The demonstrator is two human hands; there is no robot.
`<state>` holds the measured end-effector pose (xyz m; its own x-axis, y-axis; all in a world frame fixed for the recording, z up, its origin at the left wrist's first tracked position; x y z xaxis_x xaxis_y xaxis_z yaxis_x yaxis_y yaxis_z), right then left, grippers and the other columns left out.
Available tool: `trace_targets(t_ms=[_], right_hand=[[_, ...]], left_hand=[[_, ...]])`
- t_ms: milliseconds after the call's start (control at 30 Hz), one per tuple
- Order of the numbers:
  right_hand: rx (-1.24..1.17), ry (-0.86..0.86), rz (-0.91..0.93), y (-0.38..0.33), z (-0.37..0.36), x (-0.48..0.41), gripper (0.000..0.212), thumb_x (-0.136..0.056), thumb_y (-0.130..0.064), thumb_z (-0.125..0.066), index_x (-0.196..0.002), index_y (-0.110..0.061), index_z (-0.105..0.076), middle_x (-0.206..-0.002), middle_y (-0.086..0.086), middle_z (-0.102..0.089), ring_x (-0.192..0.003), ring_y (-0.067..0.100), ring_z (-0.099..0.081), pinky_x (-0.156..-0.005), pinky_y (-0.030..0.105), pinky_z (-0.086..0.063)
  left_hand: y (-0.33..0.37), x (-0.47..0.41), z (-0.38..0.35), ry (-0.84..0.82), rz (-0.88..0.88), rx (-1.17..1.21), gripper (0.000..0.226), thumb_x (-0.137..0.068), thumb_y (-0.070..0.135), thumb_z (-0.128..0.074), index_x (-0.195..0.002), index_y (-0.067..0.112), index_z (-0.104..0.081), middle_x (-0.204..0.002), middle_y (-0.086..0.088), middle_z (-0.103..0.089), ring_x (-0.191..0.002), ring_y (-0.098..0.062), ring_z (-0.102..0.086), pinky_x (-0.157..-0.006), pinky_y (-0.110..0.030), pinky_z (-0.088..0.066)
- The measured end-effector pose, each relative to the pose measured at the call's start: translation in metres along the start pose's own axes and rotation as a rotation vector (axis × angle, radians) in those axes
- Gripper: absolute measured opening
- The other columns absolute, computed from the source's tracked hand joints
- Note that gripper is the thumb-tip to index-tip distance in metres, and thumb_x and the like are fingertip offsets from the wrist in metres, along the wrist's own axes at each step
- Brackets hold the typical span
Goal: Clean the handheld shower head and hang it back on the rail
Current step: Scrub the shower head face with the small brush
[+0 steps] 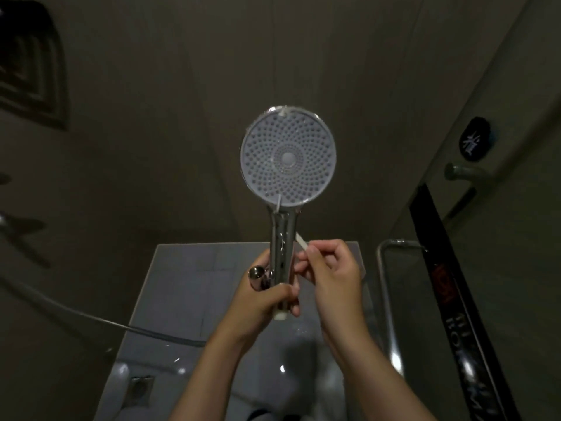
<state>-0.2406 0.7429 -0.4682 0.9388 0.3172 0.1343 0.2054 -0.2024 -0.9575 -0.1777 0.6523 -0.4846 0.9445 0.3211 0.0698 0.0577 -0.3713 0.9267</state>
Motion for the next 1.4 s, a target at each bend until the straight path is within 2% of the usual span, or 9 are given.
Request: trace_targets(t_ms=[100, 267, 433, 633, 733, 867, 1033, 1200, 1400], right_hand=[[0.050, -0.069, -0.040, 0.009, -0.004, 0.001, 0.015, -0.094, 0.000, -0.045, -0.091, -0.010, -0.056, -0.079, 0.008, -0.061, -0.056, 0.005, -0.059, -0.060, 0.020, -0.053], [0.186, -0.141, -0.099, 0.015, -0.006, -0.004, 0.027, -0.093, 0.002, -0.036, -0.089, -0.018, -0.055, -0.068, 0.002, -0.049, -0.049, 0.005, -0.045, -0.054, 0.023, -0.043], [0.228, -0.186, -0.095, 0.012, -0.003, -0.007, 0.007, -0.095, -0.014, -0.047, -0.093, -0.018, -0.052, -0.067, 0.001, -0.045, -0.057, 0.008, -0.045, -0.049, 0.020, -0.042], [0.310, 0.049, -0.050, 0.009, 0.038, -0.044, 0.016, -0.096, -0.013, -0.046, -0.085, -0.025, -0.048, -0.067, -0.001, -0.045, -0.057, 0.010, -0.040, -0.036, 0.013, -0.034], [0.253, 0.146, 0.049, -0.003, 0.063, -0.056, 0.020, -0.095, -0.018, -0.048, -0.078, -0.028, -0.053, -0.065, -0.002, -0.043, -0.057, 0.011, -0.037, -0.048, 0.022, -0.032], [0.351, 0.065, 0.225, -0.027, 0.058, -0.057, 0.020, -0.095, -0.026, -0.051, -0.075, -0.028, -0.053, -0.055, -0.013, -0.044, -0.055, 0.006, -0.038, -0.051, 0.024, -0.031], [0.586, -0.224, 0.317, -0.031, 0.029, -0.049, 0.032, -0.099, -0.026, -0.042, -0.071, -0.025, -0.057, -0.049, -0.011, -0.041, -0.048, 0.002, -0.033, -0.046, 0.019, -0.027], [0.647, -0.346, 0.261, -0.015, 0.020, -0.037, 0.014, -0.094, -0.019, -0.051, -0.081, -0.021, -0.057, -0.061, -0.010, -0.046, -0.055, 0.000, -0.040, -0.053, 0.019, -0.034], [0.751, -0.388, 0.286, -0.014, 0.017, -0.033, 0.019, -0.094, -0.026, -0.051, -0.076, -0.027, -0.059, -0.066, -0.005, -0.057, -0.060, 0.004, -0.047, -0.058, 0.031, -0.038]], left_hand=[[-0.008, 0.014, 0.013, 0.010, 0.068, -0.004, 0.042, -0.054, 0.005, -0.066, -0.095, 0.007, -0.055, -0.062, -0.013, -0.054, -0.042, -0.024, -0.050, -0.044, -0.027, -0.047], [-0.009, 0.023, 0.018, 0.107, 0.071, -0.055, 0.038, -0.053, 0.007, -0.068, -0.089, 0.004, -0.054, -0.056, -0.010, -0.049, -0.035, -0.019, -0.044, -0.038, -0.022, -0.041], [0.001, 0.020, 0.015, 0.179, 0.026, -0.227, 0.024, -0.071, -0.005, -0.069, -0.087, 0.008, -0.057, -0.056, -0.008, -0.051, -0.037, -0.018, -0.047, -0.038, -0.025, -0.043], [0.001, 0.024, 0.022, 0.192, 0.051, -0.325, 0.026, -0.075, -0.009, -0.067, -0.094, -0.007, -0.050, -0.062, -0.014, -0.049, -0.038, -0.020, -0.048, -0.040, -0.025, -0.044], [-0.003, 0.027, 0.028, 0.215, 0.086, -0.352, 0.028, -0.075, -0.007, -0.068, -0.095, -0.011, -0.048, -0.062, -0.018, -0.049, -0.037, -0.021, -0.049, -0.041, -0.025, -0.044], [-0.013, 0.029, 0.042, 0.278, 0.147, -0.361, 0.024, -0.077, -0.010, -0.064, -0.094, -0.011, -0.048, -0.060, -0.016, -0.051, -0.037, -0.021, -0.049, -0.041, -0.025, -0.045], [-0.019, 0.033, 0.052, 0.311, 0.173, -0.368, 0.022, -0.077, -0.011, -0.063, -0.093, -0.012, -0.048, -0.058, -0.014, -0.053, -0.036, -0.020, -0.050, -0.040, -0.025, -0.045], [-0.027, 0.043, 0.059, 0.308, 0.194, -0.371, 0.018, -0.076, -0.009, -0.064, -0.089, -0.003, -0.052, -0.057, -0.010, -0.055, -0.037, -0.020, -0.051, -0.040, -0.024, -0.044], [-0.030, 0.055, 0.059, 0.305, 0.182, -0.360, 0.020, -0.076, -0.011, -0.063, -0.082, 0.003, -0.050, -0.056, -0.010, -0.052, -0.037, -0.022, -0.048, -0.039, -0.023, -0.043]])
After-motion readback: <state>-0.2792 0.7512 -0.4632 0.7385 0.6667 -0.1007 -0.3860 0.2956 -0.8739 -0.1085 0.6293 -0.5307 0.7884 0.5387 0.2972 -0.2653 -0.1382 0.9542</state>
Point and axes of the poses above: each hand's wrist, its own x-axis away from the middle knuckle, its own z-axis out of the back of the hand, y = z × x, the point moved 6 cm from there along -x, towards the middle knuckle
